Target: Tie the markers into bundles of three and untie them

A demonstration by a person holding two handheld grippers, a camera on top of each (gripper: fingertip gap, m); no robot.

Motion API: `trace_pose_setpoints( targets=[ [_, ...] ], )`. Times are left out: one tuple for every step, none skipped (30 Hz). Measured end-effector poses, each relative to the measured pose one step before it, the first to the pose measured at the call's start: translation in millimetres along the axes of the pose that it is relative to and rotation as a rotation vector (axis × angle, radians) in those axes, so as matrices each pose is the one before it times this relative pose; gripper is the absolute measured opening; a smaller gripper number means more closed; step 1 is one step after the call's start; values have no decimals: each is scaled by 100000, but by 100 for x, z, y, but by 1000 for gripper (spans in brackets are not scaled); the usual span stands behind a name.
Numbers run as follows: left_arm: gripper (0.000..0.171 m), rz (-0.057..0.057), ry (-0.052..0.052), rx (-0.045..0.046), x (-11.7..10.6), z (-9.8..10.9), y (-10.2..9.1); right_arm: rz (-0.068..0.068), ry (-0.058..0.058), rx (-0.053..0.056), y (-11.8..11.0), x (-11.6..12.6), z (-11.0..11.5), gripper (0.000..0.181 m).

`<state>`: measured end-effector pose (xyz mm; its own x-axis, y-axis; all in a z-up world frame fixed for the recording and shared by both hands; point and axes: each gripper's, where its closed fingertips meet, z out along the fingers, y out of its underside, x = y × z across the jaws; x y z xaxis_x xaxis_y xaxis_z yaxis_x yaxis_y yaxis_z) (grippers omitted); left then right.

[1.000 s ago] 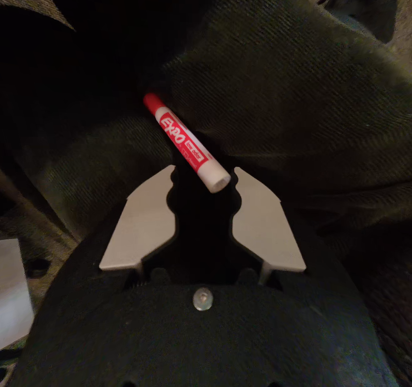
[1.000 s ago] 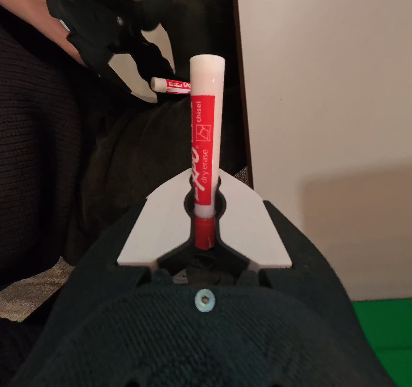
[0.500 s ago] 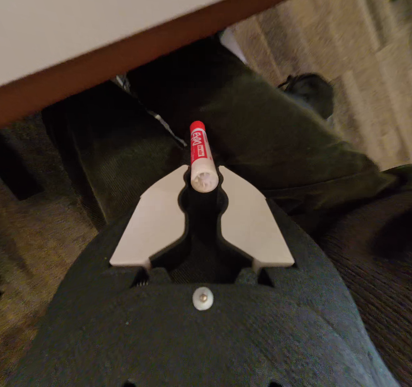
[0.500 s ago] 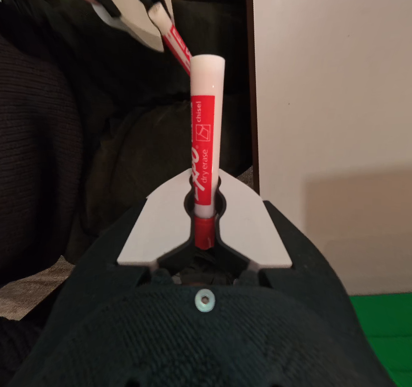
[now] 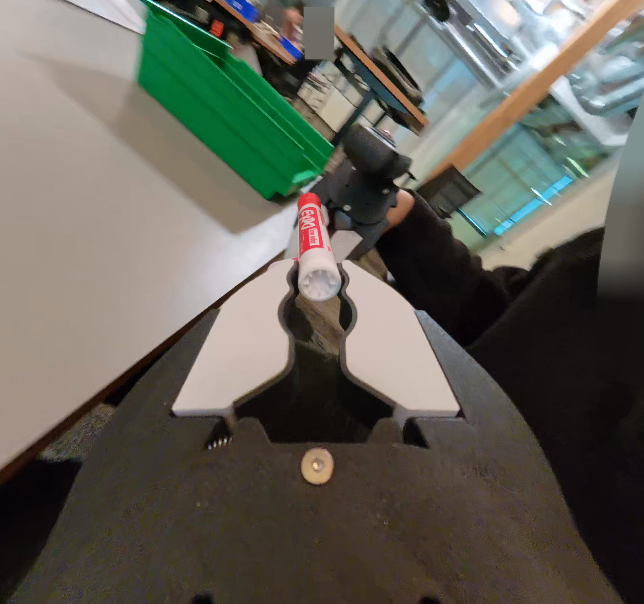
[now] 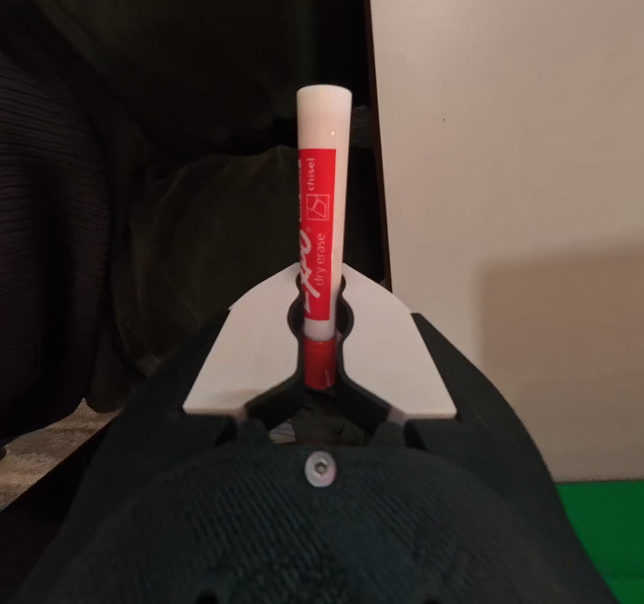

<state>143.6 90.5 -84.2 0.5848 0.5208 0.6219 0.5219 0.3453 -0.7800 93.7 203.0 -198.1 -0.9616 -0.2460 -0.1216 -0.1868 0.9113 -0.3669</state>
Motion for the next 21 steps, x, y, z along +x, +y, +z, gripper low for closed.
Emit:
trace_pose_setpoints(
  targets=[
    [20, 904, 5758, -3670, -50, 977, 207, 148, -1291, -172, 151, 23, 223, 14],
    [20, 1179, 4458, -3618, -239, 832, 228, 389, -1368, -13, 121, 76, 148, 14],
    [20, 886, 2832, -2054, -372, 673, -44, 562, -1334, 67, 93, 158, 66, 14],
    [20, 1099, 2989, -1541, -324, 547, -234, 698, -1486, -144, 68, 261, -12, 14],
    [20, 643, 3306, -2024, -348, 491, -294, 983, -1254, -349, -36, 463, -109, 14],
    [20, -486, 1970, -3018, -601, 477, -235, 1094, -1017, -482, -173, 652, -181, 14],
    [20, 873, 887, -1789, -662, 400, -377, 785, -957, -296, -364, 770, -236, 14],
    [20, 755, 1241, -1029, -504, 286, -354, 184, -528, 236, -530, 829, -264, 14],
    [20, -975, 761, -719, -452, 116, -279, -395, -166, 443, -522, 821, -266, 15],
    [20, -2550, -485, 255, -487, -32, -334, -336, 435, -85, -383, 780, -268, 14],
    [20, -3144, 880, 915, -163, -129, -476, -290, 1203, -213, -332, 698, -299, 14],
    [20, -2058, 1307, 2058, 52, -211, -647, -1074, 1569, 582, -428, 524, -297, 14],
    [20, -331, -1620, 3374, -195, -284, -765, -1437, 1039, 1376, -504, 275, -311, 14],
    [20, 789, -2689, 3195, -315, -328, -706, -959, 408, 1356, -428, 67, -319, 14],
    [20, 2308, -1322, 2611, -164, -333, -622, -378, 889, 568, -233, 42, -337, 15],
    [20, 2552, -812, 2448, -219, -252, -668, -82, 1907, -756, 36, 100, -334, 14],
    [20, 616, 810, 315, -206, -48, -645, -97, 3130, -1659, 196, 249, -346, 14],
    [20, 27, 3085, -1288, -10, 133, -664, -311, 3280, -1818, 198, 291, -334, 14],
    [20, 1089, 3151, -907, 17, 202, -685, -569, 2788, -1645, 103, 294, -289, 14],
    [20, 1259, 1242, -1041, -227, 221, -403, -222, 2336, -1018, -10, 340, -218, 14],
    [20, 894, -226, -1288, -384, 206, 27, 445, 1414, -280, -126, 286, -148, 14]
  ],
)
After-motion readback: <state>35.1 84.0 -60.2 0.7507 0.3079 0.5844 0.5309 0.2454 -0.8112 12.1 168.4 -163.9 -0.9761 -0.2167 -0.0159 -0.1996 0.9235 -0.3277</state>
